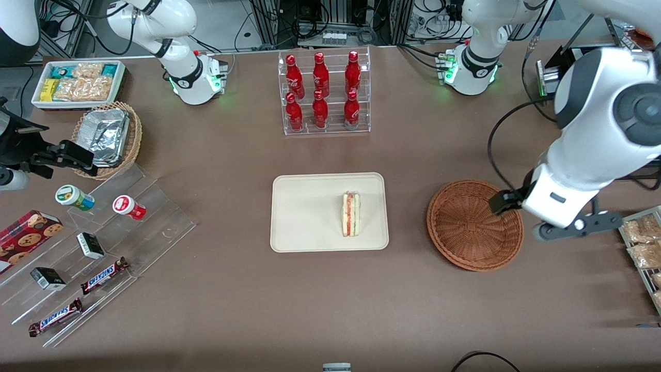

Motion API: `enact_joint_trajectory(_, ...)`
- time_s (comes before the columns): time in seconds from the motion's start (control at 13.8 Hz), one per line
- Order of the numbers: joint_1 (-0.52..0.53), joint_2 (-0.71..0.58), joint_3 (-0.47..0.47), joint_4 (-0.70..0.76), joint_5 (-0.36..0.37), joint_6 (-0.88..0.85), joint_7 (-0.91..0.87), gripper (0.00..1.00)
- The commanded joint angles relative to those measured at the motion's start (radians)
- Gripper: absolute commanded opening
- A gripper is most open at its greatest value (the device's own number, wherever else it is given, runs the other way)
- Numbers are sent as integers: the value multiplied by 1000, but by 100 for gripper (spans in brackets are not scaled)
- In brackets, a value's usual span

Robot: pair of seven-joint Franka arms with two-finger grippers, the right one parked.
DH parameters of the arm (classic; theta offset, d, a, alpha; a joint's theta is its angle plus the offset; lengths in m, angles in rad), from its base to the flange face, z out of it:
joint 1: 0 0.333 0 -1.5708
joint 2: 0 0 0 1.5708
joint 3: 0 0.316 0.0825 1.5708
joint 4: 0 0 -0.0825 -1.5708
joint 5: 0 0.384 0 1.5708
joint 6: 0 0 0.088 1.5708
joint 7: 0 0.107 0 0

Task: Place sandwich from basket to tray

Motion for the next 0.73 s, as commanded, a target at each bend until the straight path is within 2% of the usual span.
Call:
enact_joint_trajectory(0.0, 39, -59, -2, -20, 19, -55, 22, 99)
enact_joint_trajectory(0.44, 119, -178, -2, -44, 15, -184, 124, 99)
enact_joint_trajectory(0.65, 128, -257, -2, -125, 4, -187, 126, 99)
